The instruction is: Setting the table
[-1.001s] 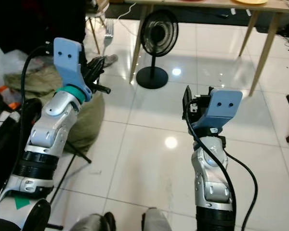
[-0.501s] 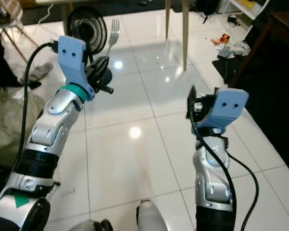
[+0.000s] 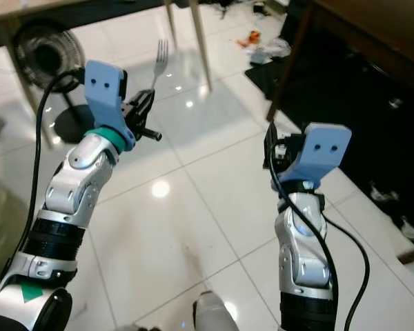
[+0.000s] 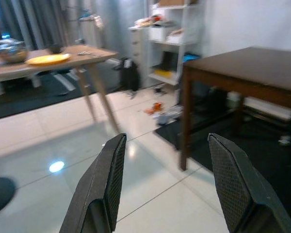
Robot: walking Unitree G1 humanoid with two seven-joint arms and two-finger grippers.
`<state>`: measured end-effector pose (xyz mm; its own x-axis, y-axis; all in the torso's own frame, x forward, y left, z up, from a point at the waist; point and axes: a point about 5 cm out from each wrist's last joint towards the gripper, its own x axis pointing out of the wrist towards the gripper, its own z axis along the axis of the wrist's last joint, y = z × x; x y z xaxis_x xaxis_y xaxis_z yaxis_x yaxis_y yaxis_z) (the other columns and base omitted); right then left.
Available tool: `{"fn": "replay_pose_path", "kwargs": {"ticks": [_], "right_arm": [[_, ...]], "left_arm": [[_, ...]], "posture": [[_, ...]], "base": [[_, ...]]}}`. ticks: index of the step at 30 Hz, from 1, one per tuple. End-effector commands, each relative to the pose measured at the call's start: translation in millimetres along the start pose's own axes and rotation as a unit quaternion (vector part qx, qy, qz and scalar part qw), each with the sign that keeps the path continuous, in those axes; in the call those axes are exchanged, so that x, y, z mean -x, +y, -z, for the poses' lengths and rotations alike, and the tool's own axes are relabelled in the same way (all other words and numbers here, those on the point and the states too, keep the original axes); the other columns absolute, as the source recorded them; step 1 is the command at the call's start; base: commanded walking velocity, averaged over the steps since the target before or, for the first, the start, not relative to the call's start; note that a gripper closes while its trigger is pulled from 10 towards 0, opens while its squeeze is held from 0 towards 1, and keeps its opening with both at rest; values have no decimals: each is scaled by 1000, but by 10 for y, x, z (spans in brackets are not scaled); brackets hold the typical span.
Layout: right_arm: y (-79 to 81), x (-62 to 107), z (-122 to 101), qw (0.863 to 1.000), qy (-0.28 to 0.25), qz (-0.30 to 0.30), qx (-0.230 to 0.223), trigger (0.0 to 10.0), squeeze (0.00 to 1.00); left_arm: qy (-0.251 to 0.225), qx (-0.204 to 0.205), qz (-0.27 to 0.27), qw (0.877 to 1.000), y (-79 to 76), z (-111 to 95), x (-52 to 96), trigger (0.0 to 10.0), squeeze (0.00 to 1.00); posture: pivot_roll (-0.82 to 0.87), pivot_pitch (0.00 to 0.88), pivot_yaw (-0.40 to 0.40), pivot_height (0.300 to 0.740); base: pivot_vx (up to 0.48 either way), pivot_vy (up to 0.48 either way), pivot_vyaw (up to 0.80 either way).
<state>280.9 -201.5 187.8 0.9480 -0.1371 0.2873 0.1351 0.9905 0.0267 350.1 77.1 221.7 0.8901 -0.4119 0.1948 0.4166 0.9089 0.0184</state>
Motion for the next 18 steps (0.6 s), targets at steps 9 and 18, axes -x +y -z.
{"fn": "replay_pose_path", "kwargs": {"ticks": [9, 18], "right_arm": [[31, 23, 55, 1000, 12, -3, -8, 10000, 0], [28, 30, 58, 1000, 13, -2, -7, 10000, 0]], "left_arm": [[7, -7, -10, 1000, 72, 22, 29, 10000, 0], [2, -10, -13, 1000, 78, 4, 25, 10000, 0]], "posture": [[-139, 0, 109, 740], [-142, 0, 111, 740]], "base": [[0, 0, -800], [0, 0, -800]]}}
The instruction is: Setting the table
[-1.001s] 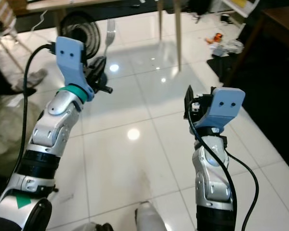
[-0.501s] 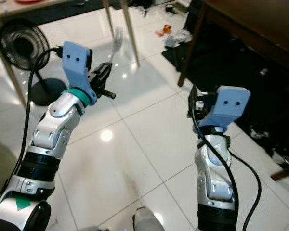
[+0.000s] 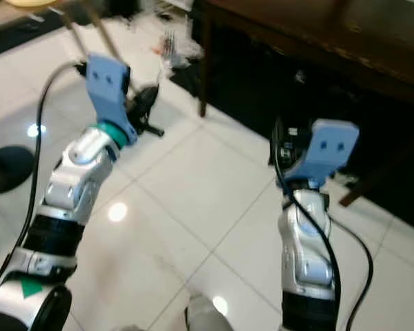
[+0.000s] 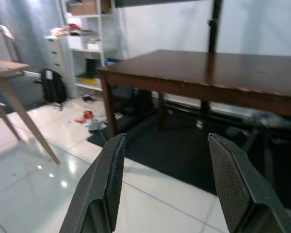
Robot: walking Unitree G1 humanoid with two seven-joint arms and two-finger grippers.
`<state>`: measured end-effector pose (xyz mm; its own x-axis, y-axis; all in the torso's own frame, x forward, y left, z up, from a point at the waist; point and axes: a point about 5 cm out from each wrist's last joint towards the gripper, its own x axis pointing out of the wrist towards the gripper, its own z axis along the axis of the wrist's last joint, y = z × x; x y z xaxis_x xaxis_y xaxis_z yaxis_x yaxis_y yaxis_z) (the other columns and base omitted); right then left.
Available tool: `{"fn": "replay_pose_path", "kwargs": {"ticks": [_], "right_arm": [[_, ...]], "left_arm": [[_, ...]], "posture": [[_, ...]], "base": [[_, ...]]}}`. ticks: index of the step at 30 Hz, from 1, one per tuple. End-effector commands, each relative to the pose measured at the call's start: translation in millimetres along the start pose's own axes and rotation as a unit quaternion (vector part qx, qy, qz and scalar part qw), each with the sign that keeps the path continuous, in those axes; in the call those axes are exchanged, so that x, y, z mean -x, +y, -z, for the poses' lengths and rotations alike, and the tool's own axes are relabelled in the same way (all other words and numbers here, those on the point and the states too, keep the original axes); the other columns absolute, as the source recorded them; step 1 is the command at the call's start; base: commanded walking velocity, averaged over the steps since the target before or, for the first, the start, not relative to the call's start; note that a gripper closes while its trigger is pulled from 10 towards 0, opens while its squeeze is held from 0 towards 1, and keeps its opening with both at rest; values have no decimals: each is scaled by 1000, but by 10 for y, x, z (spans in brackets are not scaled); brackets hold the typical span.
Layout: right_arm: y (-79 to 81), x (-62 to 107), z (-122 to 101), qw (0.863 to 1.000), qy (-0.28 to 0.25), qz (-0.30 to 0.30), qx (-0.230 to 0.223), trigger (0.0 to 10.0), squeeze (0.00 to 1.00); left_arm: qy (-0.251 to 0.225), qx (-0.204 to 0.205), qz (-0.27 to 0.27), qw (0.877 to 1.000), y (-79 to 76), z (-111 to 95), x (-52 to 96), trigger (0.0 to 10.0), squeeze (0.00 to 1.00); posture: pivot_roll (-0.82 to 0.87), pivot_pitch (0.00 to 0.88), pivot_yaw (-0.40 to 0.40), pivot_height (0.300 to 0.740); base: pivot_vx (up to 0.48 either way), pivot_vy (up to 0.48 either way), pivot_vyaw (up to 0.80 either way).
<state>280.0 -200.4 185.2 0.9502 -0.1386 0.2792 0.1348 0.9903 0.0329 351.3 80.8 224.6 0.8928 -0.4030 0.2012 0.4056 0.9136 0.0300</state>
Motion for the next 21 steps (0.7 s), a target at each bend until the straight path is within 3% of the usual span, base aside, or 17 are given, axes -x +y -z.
{"fn": "replay_pose_path", "kwargs": {"ticks": [1, 21], "right_arm": [[17, 17, 38, 1000, 9, -3, -4, 10000, 0], [56, 17, 89, 1000, 21, -17, 0, 10000, 0]], "left_arm": [[6, -4, -8, 1000, 41, 35, 29, 10000, 0], [24, -9, -26, 999, 118, 149, 110, 10000, 0]], "posture": [[-142, 0, 111, 740], [-126, 0, 89, 740]], "base": [[0, 0, -800], [0, 0, -800]]}}
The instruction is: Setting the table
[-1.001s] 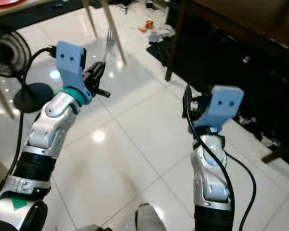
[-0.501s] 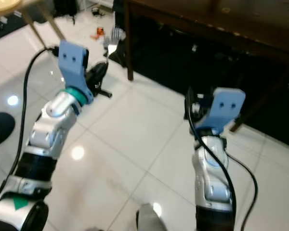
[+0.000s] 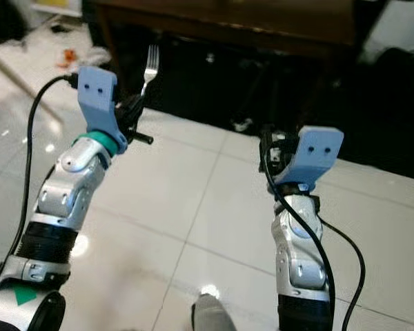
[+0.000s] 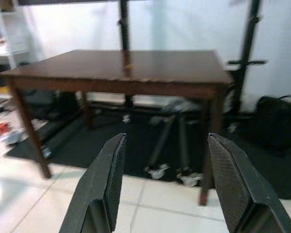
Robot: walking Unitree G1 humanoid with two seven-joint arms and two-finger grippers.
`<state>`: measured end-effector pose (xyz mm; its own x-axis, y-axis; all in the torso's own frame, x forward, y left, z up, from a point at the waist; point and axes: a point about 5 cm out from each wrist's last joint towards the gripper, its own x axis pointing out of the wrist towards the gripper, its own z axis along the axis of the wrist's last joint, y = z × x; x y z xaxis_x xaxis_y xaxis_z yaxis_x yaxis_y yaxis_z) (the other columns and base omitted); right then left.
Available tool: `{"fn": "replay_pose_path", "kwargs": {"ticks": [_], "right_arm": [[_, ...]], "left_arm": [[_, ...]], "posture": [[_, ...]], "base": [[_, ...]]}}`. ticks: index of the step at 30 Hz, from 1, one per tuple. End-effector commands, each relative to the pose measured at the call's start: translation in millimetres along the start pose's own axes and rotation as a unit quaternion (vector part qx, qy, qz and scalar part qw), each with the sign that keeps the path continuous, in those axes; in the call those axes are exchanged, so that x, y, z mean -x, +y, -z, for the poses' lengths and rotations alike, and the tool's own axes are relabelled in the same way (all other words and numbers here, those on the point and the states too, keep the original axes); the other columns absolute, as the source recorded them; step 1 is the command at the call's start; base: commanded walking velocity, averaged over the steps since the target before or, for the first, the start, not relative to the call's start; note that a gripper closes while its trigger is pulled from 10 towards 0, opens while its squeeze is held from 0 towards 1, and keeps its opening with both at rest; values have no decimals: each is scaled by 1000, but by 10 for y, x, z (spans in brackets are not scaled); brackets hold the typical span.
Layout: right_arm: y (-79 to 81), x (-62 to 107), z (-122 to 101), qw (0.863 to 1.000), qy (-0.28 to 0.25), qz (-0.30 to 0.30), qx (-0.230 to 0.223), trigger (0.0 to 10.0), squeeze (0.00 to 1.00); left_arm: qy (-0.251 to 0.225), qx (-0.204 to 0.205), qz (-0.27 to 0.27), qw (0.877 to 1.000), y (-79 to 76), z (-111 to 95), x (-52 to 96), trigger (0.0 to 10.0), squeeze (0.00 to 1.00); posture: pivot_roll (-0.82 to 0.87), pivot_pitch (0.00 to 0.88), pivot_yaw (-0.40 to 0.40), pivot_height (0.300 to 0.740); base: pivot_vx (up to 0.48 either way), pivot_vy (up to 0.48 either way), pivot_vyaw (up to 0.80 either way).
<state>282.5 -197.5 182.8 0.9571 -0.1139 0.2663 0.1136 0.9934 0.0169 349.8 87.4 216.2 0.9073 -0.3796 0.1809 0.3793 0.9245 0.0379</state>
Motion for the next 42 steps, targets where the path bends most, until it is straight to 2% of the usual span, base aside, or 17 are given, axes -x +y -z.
{"fn": "replay_pose_path", "kwargs": {"ticks": [1, 22, 27, 28, 31, 32, 33, 34, 36, 38, 42], "right_arm": [[26, 28, 59, 1000, 13, -5, -5, 10000, 0], [51, 5, 107, 1000, 22, -20, 3, 10000, 0], [132, 40, 287, 997, 52, -53, 10, 10000, 0], [176, 52, 334, 996, 61, -69, 7, 10000, 0], [176, 52, 334, 996, 61, -69, 7, 10000, 0], [207, 60, 364, 995, 67, -80, 5, 10000, 0], [275, 68, 417, 992, 77, -101, -2, 10000, 0], [275, 68, 417, 992, 77, -101, -2, 10000, 0], [425, 55, 507, 985, 93, -142, -22, 10000, 0], [488, 45, 527, 982, 95, -158, -29, 10000, 0], [600, 6, 501, 978, 87, -184, -39, 10000, 0]], "left_arm": [[13, -3, -12, 1000, 66, 75, 50, 10000, 0], [23, -6, -39, 999, 145, 147, 91, 10000, 0], [22, -37, -74, 996, 263, 185, 187, 10000, 0], [24, -51, -91, 994, 319, 212, 249, 10000, 0], [24, -51, -91, 994, 319, 212, 249, 10000, 0], [26, -60, -102, 993, 357, 231, 293, 10000, 0], [35, -67, -132, 988, 444, 285, 411, 10000, 0], [35, -67, -132, 988, 444, 285, 411, 10000, 0], [42, -83, -192, 977, 581, 334, 602, 10000, 0], [39, -91, -208, 973, 607, 332, 641, 10000, 0], [18, -102, -228, 968, 596, 268, 607, 10000, 0]], "posture": [[-126, 0, 89, 740], [-120, 0, 75, 740], [-107, 0, 67, 740], [-96, 0, 58, 740], [-96, 0, 58, 740], [-96, 0, 58, 740], [-60, 0, 29, 740], [-60, 0, 29, 740], [-20, 0, -4, 740], [-20, 0, -4, 740], [3, 0, -24, 740]], "base": [[0, 0, -800], [0, 0, -800], [0, 0, -800], [0, 0, -800], [0, 0, -800], [0, 0, -800], [0, 0, -800], [0, 0, -800], [0, 0, -603], [0, 0, -203], [0, 0, 0]]}}
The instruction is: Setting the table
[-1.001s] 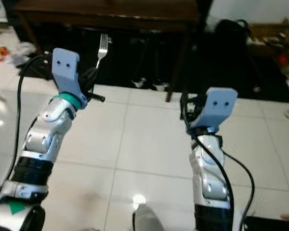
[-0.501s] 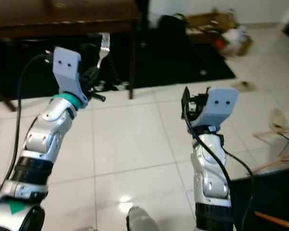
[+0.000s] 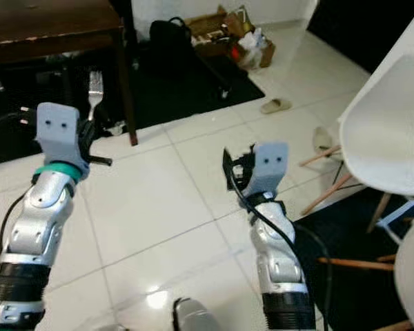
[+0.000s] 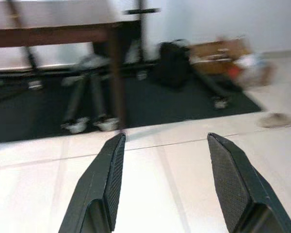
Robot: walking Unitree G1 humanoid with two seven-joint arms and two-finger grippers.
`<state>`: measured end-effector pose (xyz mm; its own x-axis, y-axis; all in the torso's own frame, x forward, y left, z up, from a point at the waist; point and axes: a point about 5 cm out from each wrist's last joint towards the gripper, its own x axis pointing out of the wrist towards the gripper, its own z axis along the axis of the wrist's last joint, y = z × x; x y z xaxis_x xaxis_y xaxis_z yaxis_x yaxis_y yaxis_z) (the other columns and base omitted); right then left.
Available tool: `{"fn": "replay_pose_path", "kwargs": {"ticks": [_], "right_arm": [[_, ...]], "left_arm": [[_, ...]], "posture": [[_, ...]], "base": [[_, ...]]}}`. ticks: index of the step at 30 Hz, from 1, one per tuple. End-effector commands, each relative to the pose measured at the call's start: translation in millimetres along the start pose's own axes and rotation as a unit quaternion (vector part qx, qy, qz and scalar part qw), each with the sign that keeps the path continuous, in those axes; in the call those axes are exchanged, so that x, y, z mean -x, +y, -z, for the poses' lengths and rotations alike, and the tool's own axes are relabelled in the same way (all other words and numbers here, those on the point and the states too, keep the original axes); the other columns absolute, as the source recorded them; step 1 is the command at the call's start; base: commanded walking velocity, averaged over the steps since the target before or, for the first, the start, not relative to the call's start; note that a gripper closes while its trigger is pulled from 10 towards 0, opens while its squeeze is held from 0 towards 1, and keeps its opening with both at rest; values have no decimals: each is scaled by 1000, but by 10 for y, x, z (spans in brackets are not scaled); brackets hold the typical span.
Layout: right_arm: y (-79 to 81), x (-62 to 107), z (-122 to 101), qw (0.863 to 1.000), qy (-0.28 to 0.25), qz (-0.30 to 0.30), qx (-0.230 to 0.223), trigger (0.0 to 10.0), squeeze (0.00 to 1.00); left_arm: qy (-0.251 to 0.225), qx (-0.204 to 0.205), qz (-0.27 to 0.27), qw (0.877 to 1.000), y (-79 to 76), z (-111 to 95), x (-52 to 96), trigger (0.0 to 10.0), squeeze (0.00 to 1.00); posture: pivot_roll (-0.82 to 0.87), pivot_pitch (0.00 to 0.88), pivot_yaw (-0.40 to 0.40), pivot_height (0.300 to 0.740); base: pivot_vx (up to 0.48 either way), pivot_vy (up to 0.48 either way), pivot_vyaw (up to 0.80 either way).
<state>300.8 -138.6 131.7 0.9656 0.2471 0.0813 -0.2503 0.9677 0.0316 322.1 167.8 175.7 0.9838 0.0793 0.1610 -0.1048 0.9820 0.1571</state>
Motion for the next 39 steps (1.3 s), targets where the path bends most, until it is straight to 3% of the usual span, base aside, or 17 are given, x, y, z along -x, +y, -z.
{"fn": "replay_pose_path", "kwargs": {"ticks": [1, 9, 14, 22, 39], "right_arm": [[33, -54, -80, 1000, -20, -15, -1, 10000, 0], [-32, -154, -307, 997, -72, 0, -8, 10000, 0], [-50, -163, -333, 997, -79, 3, -10, 10000, 0], [-117, -185, -498, 993, -113, 19, 1, 10000, 0], [-197, -306, -652, 989, -140, 36, 8, 10000, 0]], "left_arm": [[-24, -1, -10, 1000, -44, -96, -32, 10000, 0], [-42, -6, -15, 999, -132, -197, -100, 10000, 0], [-43, -7, -16, 999, -138, -205, -102, 10000, 0], [-46, -13, 1, 999, -192, -195, -108, 10000, 0], [-58, -37, 8, 998, -98, -209, -152, 10000, 0]], "posture": [[13, 0, -34, 740], [13, 0, -41, 740], [13, 0, -41, 740], [2, 0, 2, 740], [37, 0, 14, 740]], "base": [[356, 0, 0], [449, 0, 0], [480, 0, 0], [480, 0, 0], [480, 0, 0]]}}
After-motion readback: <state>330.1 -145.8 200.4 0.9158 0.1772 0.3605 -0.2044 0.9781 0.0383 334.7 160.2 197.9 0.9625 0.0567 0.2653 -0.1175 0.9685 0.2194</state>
